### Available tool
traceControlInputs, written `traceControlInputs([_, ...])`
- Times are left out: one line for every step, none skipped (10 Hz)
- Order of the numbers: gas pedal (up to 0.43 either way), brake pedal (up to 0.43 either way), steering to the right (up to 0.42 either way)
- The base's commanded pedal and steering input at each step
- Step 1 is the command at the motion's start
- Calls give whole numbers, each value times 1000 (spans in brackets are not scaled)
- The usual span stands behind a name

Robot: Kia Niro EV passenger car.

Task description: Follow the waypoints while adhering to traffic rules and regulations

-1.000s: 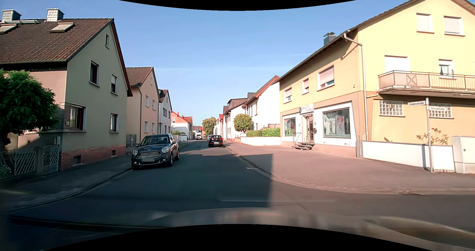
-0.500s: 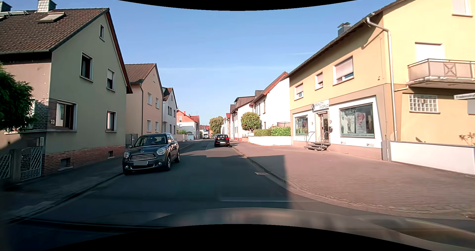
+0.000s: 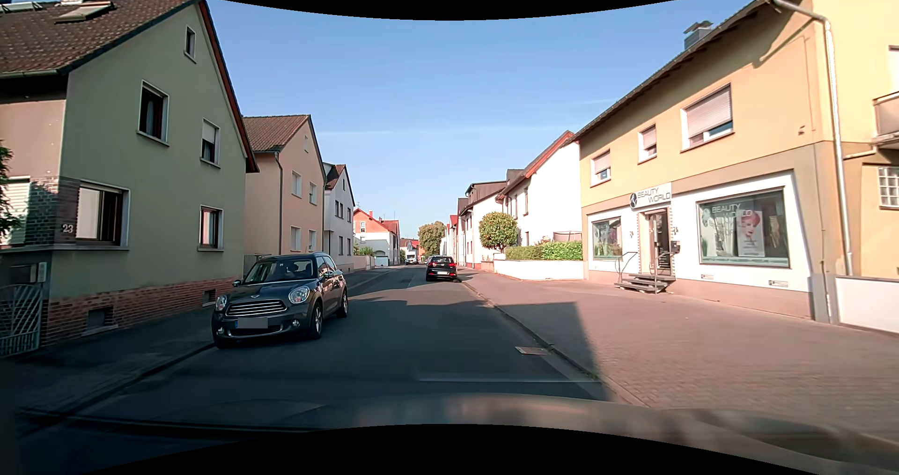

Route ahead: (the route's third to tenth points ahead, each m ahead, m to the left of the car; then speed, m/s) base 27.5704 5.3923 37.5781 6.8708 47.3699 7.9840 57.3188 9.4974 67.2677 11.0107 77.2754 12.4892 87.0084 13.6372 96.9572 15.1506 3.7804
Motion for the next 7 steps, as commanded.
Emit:
traceControlInputs([189, 0, -100])
traceControlInputs([189, 0, -94])
traceControlInputs([189, 0, -89])
traceControlInputs([189, 0, -90])
traceControlInputs([189, 0, -91])
traceControlInputs([189, 0, -91])
traceControlInputs([189, 0, -91])
